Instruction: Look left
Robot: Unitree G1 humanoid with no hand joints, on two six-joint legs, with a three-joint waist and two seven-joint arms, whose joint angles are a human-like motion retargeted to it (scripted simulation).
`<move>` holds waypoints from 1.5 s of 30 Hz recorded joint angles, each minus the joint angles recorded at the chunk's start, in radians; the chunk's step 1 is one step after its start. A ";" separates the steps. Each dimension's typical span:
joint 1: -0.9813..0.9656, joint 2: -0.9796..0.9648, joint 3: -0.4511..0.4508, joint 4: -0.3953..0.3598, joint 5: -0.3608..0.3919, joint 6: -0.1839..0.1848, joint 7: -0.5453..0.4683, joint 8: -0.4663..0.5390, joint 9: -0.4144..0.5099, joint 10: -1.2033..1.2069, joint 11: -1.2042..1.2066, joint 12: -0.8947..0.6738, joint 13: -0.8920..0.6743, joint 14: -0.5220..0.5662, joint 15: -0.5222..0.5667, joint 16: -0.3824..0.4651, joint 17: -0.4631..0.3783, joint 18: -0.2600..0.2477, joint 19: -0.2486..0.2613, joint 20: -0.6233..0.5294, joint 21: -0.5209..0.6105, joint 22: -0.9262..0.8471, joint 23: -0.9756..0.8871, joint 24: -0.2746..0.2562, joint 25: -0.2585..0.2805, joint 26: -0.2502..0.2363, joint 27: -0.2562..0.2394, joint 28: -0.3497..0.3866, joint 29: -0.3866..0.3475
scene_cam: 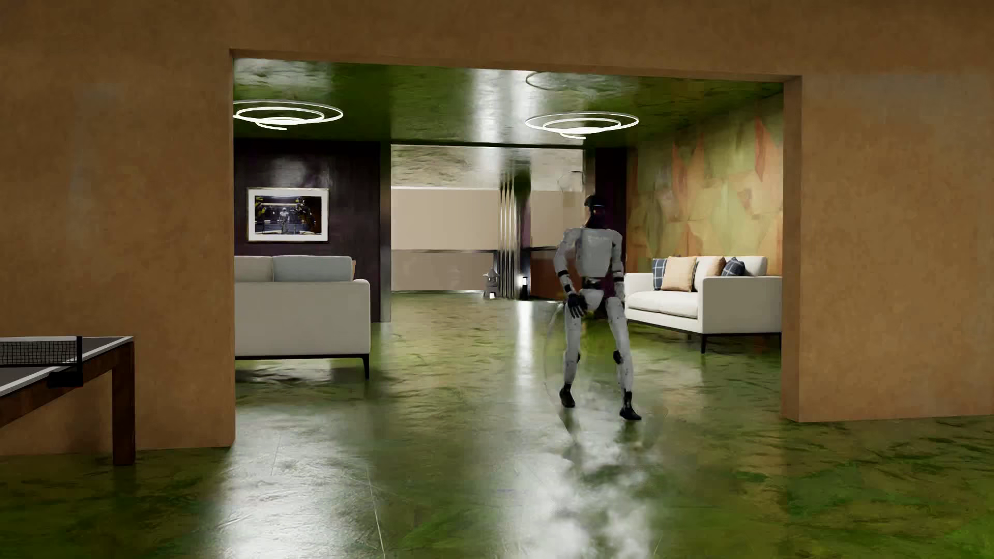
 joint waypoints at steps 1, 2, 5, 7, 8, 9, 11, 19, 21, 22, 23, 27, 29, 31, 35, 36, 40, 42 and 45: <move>-0.019 0.048 0.029 -0.029 -0.030 -0.016 0.000 0.000 0.014 0.093 0.036 -0.008 0.021 0.008 0.054 0.003 -0.002 0.000 0.000 -0.019 -0.058 0.013 -0.030 0.000 0.000 0.000 0.000 0.000 0.000; -0.044 0.038 0.049 -0.048 -0.059 -0.034 0.000 0.000 -0.004 0.184 0.132 -0.007 0.041 0.066 0.176 0.002 0.015 0.000 0.000 -0.025 -0.087 0.032 -0.016 0.000 0.000 0.000 0.000 0.000 0.000; 0.089 -0.230 0.013 -0.178 -0.122 -0.074 0.000 0.000 0.022 0.279 0.835 -0.027 0.115 -0.075 0.569 -0.013 0.075 0.000 0.000 0.026 -0.061 0.048 0.054 0.000 0.000 0.000 0.000 0.000 0.000; 0.268 -0.457 -0.083 -0.146 -0.089 -0.028 0.000 0.000 0.042 0.203 1.010 -0.050 0.139 -0.109 0.484 -0.015 0.097 0.000 0.000 0.020 0.013 -0.024 0.100 0.000 0.000 0.000 0.000 0.000 0.000; 0.335 -0.547 -0.156 -0.142 -0.083 -0.001 0.000 0.000 0.053 0.162 0.914 -0.072 0.189 -0.123 0.516 -0.012 0.071 0.000 0.000 0.009 0.036 -0.068 0.033 0.000 0.000 0.000 0.000 0.000 0.000; 0.420 -0.598 -0.206 -0.118 -0.068 0.010 0.000 0.000 0.064 0.127 0.711 -0.092 0.193 -0.137 0.609 0.002 0.088 0.000 0.000 0.005 0.094 -0.105 0.128 0.000 0.000 0.000 0.000 0.000 0.000; 0.562 -0.673 -0.284 -0.115 -0.058 0.021 0.000 0.000 0.041 0.043 0.225 -0.110 0.248 -0.185 0.576 0.012 0.098 0.000 0.000 0.047 0.045 -0.189 0.183 0.000 0.000 0.000 0.000 0.000 0.000; 0.525 -0.701 -0.300 -0.017 0.121 0.092 0.000 0.000 0.023 0.728 0.198 -0.056 0.338 0.036 0.600 -0.008 0.057 0.000 0.000 0.207 0.120 -0.119 0.246 0.000 0.000 0.000 0.000 0.000 0.000; 0.316 -0.553 -0.256 -0.009 0.130 0.065 0.000 0.000 0.061 0.822 0.165 -0.046 0.312 -0.129 0.536 -0.011 0.054 0.000 0.000 0.160 0.062 -0.070 0.204 0.000 0.000 0.000 0.000 0.000 0.000; 0.259 -0.487 -0.195 -0.016 0.125 0.038 0.000 0.000 0.066 0.675 0.150 -0.036 0.290 -0.139 0.470 -0.005 0.042 0.000 0.000 0.132 0.076 -0.060 0.162 0.000 0.000 0.000 0.000 0.000 0.000; 0.213 -0.431 -0.138 -0.023 0.124 0.006 0.000 0.000 0.068 0.493 0.141 -0.013 0.271 -0.168 0.409 0.009 0.037 0.000 0.000 0.145 0.054 -0.062 0.118 0.000 0.000 0.000 0.000 0.000 0.000; 0.106 -0.271 -0.066 0.031 0.102 -0.041 0.000 0.000 0.016 0.041 0.131 0.092 0.200 0.489 0.142 0.014 0.000 0.000 0.000 0.159 -0.068 -0.058 -0.002 0.000 0.000 0.000 0.000 0.000 0.000; 0.152 -0.222 -0.018 0.015 0.086 -0.060 0.000 0.000 0.030 0.170 0.248 0.106 0.188 0.209 0.137 0.017 -0.008 0.000 0.000 0.142 -0.091 -0.042 -0.034 0.000 0.000 0.000 0.000 0.000 0.000; 0.224 -0.323 0.013 0.043 0.056 -0.098 0.000 0.000 0.058 0.220 0.435 0.040 0.156 0.041 0.424 0.038 0.042 0.000 0.000 0.117 -0.086 -0.005 -0.019 0.000 0.000 0.000 0.000 0.000 0.000; 0.394 -0.601 -0.101 0.127 -0.025 -0.105 0.000 0.000 0.038 0.153 0.481 -0.009 0.194 -0.091 0.525 0.062 0.086 0.000 0.000 0.174 0.027 -0.059 -0.004 0.000 0.000 0.000 0.000 0.000 0.000; 0.438 -0.653 -0.142 0.139 -0.053 -0.095 0.000 0.000 0.036 0.146 0.439 -0.006 0.216 -0.120 0.513 0.063 0.092 0.000 0.000 0.177 0.058 -0.093 0.032 0.000 0.000 0.000 0.000 0.000 0.000; 0.646 -0.835 -0.260 0.098 -0.125 -0.059 0.000 0.000 0.020 0.075 0.172 -0.026 0.324 -0.226 0.396 0.053 0.071 0.000 0.000 0.185 0.113 -0.202 0.134 0.000 0.000 0.000 0.000 0.000 0.000; 0.709 -0.897 -0.333 0.075 -0.156 -0.040 0.000 0.000 0.022 0.069 0.117 -0.081 0.371 -0.277 0.298 0.062 0.051 0.000 0.000 0.157 0.148 -0.238 0.193 0.000 0.000 0.000 0.000 0.000 0.000; 0.801 -1.017 -0.430 0.114 -0.140 0.021 0.000 0.000 0.054 0.098 0.315 -0.127 0.398 -0.183 0.638 0.077 0.043 0.000 0.000 0.171 0.198 -0.257 0.291 0.000 0.000 0.000 0.000 0.000 0.000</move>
